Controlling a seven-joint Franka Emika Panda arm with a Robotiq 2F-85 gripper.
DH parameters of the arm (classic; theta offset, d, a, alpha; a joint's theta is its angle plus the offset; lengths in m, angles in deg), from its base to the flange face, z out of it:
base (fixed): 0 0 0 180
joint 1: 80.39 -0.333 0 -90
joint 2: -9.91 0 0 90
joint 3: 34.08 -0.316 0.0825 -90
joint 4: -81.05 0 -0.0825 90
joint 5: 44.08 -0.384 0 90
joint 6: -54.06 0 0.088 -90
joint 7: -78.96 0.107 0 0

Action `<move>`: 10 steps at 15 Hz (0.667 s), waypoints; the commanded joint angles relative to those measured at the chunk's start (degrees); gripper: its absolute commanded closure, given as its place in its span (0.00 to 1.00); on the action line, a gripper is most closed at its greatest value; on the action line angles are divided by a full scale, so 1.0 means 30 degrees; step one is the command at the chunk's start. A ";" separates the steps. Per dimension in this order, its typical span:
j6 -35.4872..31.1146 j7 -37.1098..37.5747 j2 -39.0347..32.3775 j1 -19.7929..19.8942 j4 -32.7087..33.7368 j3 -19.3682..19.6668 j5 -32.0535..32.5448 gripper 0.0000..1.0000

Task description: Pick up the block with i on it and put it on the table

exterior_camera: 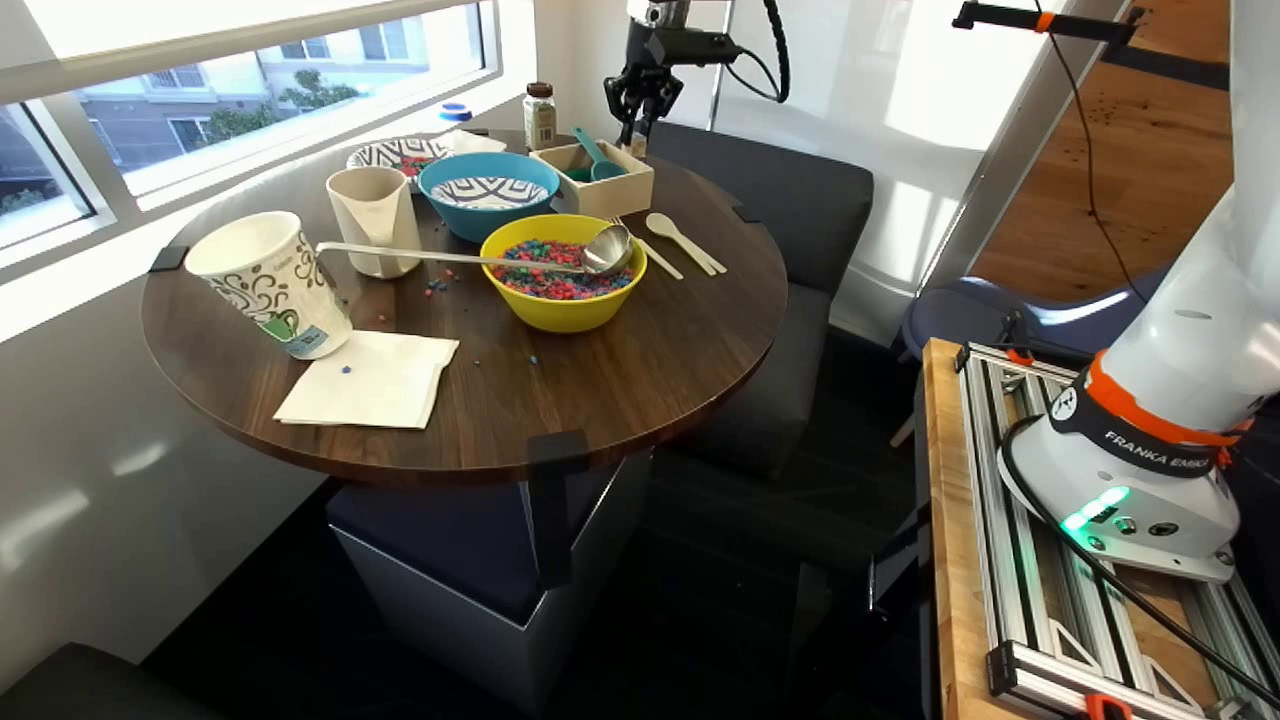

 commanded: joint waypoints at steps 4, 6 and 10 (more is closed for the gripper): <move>0.1951 0.3854 0.2277 -0.1393 -0.1984 0.1115 0.1454 0.92; 0.2207 0.4327 0.2975 -0.1510 -0.2783 0.1242 0.1720 0.92; 0.1299 0.4233 0.4093 -0.1507 -0.4832 0.1206 0.2041 0.92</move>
